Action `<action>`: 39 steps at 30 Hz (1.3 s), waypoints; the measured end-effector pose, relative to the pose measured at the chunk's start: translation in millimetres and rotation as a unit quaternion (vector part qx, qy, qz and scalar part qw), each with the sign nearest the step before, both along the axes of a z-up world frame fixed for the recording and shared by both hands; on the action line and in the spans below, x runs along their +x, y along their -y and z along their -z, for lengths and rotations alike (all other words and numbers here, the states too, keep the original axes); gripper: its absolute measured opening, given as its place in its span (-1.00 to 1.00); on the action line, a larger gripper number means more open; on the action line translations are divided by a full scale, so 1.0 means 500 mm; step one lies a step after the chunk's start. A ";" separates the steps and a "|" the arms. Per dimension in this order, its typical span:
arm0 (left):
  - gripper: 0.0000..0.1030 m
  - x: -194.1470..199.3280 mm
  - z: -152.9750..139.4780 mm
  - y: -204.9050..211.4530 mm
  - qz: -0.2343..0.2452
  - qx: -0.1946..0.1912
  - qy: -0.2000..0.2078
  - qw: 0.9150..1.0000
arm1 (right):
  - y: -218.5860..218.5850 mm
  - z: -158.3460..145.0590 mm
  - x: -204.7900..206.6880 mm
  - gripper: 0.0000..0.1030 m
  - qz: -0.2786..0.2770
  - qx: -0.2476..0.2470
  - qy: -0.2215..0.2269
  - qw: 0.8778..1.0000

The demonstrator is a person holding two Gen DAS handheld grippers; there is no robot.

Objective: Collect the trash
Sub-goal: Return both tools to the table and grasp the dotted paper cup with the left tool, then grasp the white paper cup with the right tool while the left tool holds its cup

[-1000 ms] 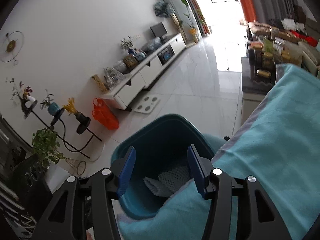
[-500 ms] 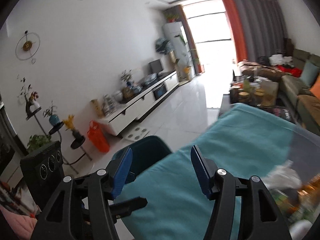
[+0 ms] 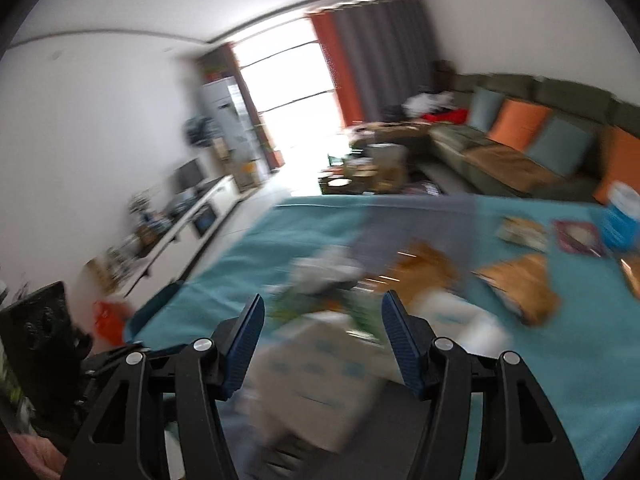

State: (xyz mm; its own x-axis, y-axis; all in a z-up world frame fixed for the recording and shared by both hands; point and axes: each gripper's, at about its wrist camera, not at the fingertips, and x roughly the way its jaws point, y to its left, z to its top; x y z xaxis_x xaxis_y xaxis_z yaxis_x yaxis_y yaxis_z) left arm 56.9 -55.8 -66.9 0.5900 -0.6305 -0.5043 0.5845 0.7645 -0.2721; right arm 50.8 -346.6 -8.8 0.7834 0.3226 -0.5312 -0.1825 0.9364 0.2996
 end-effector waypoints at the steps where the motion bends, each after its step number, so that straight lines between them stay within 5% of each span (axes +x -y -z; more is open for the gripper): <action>1: 0.24 0.005 0.004 0.009 0.004 0.000 -0.005 1.000 | 0.021 0.008 -0.004 0.14 0.015 0.002 -0.004 1.000; 11: 0.19 0.062 0.034 0.071 0.019 0.000 -0.049 0.999 | 0.132 0.099 0.008 0.31 0.086 0.040 -0.055 0.994; 18: -0.19 0.096 0.052 0.084 0.019 -0.002 -0.076 0.997 | 0.147 0.135 0.037 0.31 0.081 0.075 -0.088 0.990; 23: -0.25 0.089 0.047 0.085 0.018 0.001 -0.071 0.997 | 0.147 0.146 0.048 0.27 0.071 0.089 -0.103 0.988; 27: -0.37 0.084 0.037 0.082 0.021 -0.002 -0.064 0.998 | 0.153 0.150 0.052 -0.03 0.067 0.100 -0.107 0.987; 39: -0.47 0.063 0.015 0.081 0.028 -0.001 -0.042 0.999 | 0.170 0.138 0.029 -0.06 0.067 0.110 -0.084 0.988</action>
State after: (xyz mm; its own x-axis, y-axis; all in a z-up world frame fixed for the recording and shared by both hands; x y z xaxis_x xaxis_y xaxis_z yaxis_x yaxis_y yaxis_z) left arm 88.5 -96.4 -74.5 0.5086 -0.6628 -0.5496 0.6018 0.7301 -0.3235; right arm 65.2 -431.5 -77.8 0.7335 0.3445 -0.5859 0.0082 0.8574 0.5146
